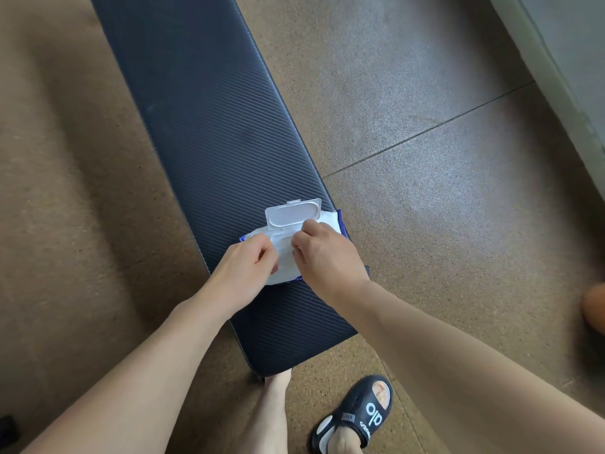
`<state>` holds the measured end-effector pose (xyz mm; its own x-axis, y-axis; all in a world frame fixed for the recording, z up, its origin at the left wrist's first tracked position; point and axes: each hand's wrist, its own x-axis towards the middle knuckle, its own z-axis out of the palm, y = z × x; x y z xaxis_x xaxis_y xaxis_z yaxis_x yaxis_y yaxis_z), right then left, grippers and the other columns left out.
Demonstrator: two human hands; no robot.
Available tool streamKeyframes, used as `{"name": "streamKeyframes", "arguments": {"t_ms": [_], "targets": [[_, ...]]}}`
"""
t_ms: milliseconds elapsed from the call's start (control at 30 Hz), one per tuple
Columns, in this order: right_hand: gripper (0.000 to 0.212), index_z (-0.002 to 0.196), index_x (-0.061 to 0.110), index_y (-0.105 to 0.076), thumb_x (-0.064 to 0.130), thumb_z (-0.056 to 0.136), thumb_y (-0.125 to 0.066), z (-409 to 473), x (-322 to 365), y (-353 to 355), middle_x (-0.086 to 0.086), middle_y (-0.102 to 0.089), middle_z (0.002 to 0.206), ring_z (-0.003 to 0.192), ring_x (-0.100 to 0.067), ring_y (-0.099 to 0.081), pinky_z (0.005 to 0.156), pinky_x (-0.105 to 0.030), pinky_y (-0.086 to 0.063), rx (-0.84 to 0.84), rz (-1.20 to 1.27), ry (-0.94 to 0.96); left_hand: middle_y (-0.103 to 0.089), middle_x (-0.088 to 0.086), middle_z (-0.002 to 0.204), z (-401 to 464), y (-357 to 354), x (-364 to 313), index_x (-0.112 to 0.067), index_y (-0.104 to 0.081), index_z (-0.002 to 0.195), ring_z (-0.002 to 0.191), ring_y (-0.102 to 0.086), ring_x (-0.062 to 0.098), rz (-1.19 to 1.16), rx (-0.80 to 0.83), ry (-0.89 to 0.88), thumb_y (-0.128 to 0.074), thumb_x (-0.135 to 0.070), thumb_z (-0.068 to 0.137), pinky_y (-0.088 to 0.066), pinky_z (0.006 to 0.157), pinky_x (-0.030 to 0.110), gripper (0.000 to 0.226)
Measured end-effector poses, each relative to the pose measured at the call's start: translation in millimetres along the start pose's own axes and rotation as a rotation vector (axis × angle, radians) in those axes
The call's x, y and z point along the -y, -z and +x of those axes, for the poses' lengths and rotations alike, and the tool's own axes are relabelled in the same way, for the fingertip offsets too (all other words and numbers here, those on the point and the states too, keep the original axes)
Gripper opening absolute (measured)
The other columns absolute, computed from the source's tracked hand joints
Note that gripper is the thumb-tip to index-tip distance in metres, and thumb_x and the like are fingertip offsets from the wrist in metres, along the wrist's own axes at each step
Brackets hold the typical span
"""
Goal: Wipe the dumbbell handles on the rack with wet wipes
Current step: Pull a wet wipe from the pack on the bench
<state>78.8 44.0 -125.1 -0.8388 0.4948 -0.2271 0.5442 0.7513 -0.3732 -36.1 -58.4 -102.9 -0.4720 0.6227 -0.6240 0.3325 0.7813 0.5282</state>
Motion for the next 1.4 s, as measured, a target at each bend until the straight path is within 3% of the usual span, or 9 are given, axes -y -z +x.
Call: {"name": "streamKeyframes", "arguments": {"t_ms": [133, 333, 467, 600, 667, 833, 1100, 1233, 1400], "targets": [[0.044, 0.057, 0.014, -0.05, -0.005, 0.044, -0.087, 0.2, 2.8, 4.6, -0.004, -0.05, 0.064, 0.051, -0.022, -0.05, 0.048, -0.023, -0.02, 0.027, -0.108, 0.058, -0.058, -0.006, 0.076, 1.7, 0.6, 1.2, -0.012, -0.061, 0.079, 0.075, -0.054, 0.013, 0.012, 0.001, -0.02, -0.046, -0.019, 0.099, -0.038, 0.057, 0.028, 0.026], [0.01, 0.094, 0.012, -0.055, 0.002, 0.094, -0.056, 3.6, 2.0, 6.0, -0.006, -0.05, 0.098, 0.092, -0.023, -0.054, 0.066, -0.025, -0.029, 0.184, -0.155, 0.062, -0.063, -0.005, 0.082, 4.9, -2.6, 6.0, -0.012, -0.057, 0.082, 0.077, -0.056, 0.011, 0.033, 0.011, -0.036, -0.042, -0.022, 0.101, -0.039, 0.058, 0.027, 0.026], [0.017, 0.11, 0.01, -0.055, 0.003, 0.095, -0.052, 11.2, 4.5, 6.2, -0.006, -0.05, 0.116, 0.107, -0.023, -0.053, 0.07, -0.027, -0.034, 0.223, -0.197, 0.065, -0.067, 0.0, 0.085, 9.5, -4.1, 6.8, -0.011, -0.056, 0.083, 0.08, -0.059, 0.018, 0.052, 0.028, -0.019, -0.042, -0.026, 0.1, -0.048, 0.07, 0.038, 0.026], [0.015, 0.109, 0.012, -0.056, 0.009, 0.094, -0.056, 15.3, 3.5, 0.7, -0.006, -0.053, 0.111, 0.102, -0.021, -0.055, 0.071, -0.028, -0.044, 0.24, -0.265, 0.154, -0.066, 0.002, 0.085, 9.8, -6.0, 4.8, -0.011, -0.056, 0.085, 0.081, -0.061, 0.023, 0.038, 0.029, -0.003, -0.043, -0.028, 0.1, -0.051, 0.074, 0.046, 0.026], [0.011, 0.095, 0.01, -0.06, 0.009, 0.086, -0.066, 16.2, 2.2, -1.6, -0.006, -0.057, 0.097, 0.087, -0.023, -0.06, 0.056, -0.029, -0.038, 0.181, -0.25, 0.165, -0.067, 0.003, 0.084, 9.7, -5.8, 5.2, -0.009, -0.055, 0.086, 0.082, -0.062, 0.024, 0.035, 0.03, -0.006, -0.043, -0.028, 0.1, -0.052, 0.074, 0.048, 0.027], [0.025, 0.064, 0.009, -0.052, 0.001, 0.069, -0.075, 13.0, -4.3, -4.1, -0.006, -0.051, 0.065, 0.056, -0.027, -0.055, 0.043, -0.026, -0.023, 0.029, -0.052, 0.123, -0.067, 0.003, 0.085, 9.8, -5.2, 6.0, -0.01, -0.054, 0.085, 0.083, -0.061, 0.026, 0.024, 0.045, 0.002, -0.04, -0.025, 0.099, -0.05, 0.074, 0.047, 0.025], [0.005, 0.092, 0.006, -0.052, 0.012, 0.092, -0.053, 0.3, -0.2, -0.8, -0.006, -0.058, 0.086, 0.079, -0.025, -0.053, 0.063, -0.04, -0.045, 0.103, 0.199, -0.011, -0.067, 0.004, 0.089, 9.6, -4.1, 6.0, -0.009, -0.056, 0.088, 0.086, -0.062, 0.025, 0.023, 0.072, 0.015, -0.04, -0.026, 0.102, -0.051, 0.077, 0.048, 0.027], [0.018, 0.103, 0.012, -0.052, 0.007, 0.087, -0.058, 3.5, 3.1, 2.9, -0.002, -0.063, 0.084, 0.078, -0.024, -0.059, 0.069, -0.042, -0.051, 0.106, 0.405, -0.171, -0.067, 0.004, 0.09, 10.8, -3.7, 3.4, -0.012, -0.055, 0.087, 0.085, -0.06, 0.024, 0.031, 0.073, 0.034, -0.039, -0.026, 0.101, -0.05, 0.077, 0.045, 0.025], [0.013, 0.093, 0.016, -0.063, 0.005, 0.086, -0.062, 3.5, 1.3, 11.9, 0.006, -0.063, 0.078, 0.069, -0.009, -0.055, 0.066, -0.019, -0.047, 0.124, 0.725, -0.395, -0.064, 0.004, 0.088, 8.9, -4.8, 1.8, -0.01, -0.053, 0.088, 0.086, -0.059, 0.025, 0.102, 0.071, 0.003, -0.038, -0.026, 0.102, -0.051, 0.077, 0.049, 0.026]]}}
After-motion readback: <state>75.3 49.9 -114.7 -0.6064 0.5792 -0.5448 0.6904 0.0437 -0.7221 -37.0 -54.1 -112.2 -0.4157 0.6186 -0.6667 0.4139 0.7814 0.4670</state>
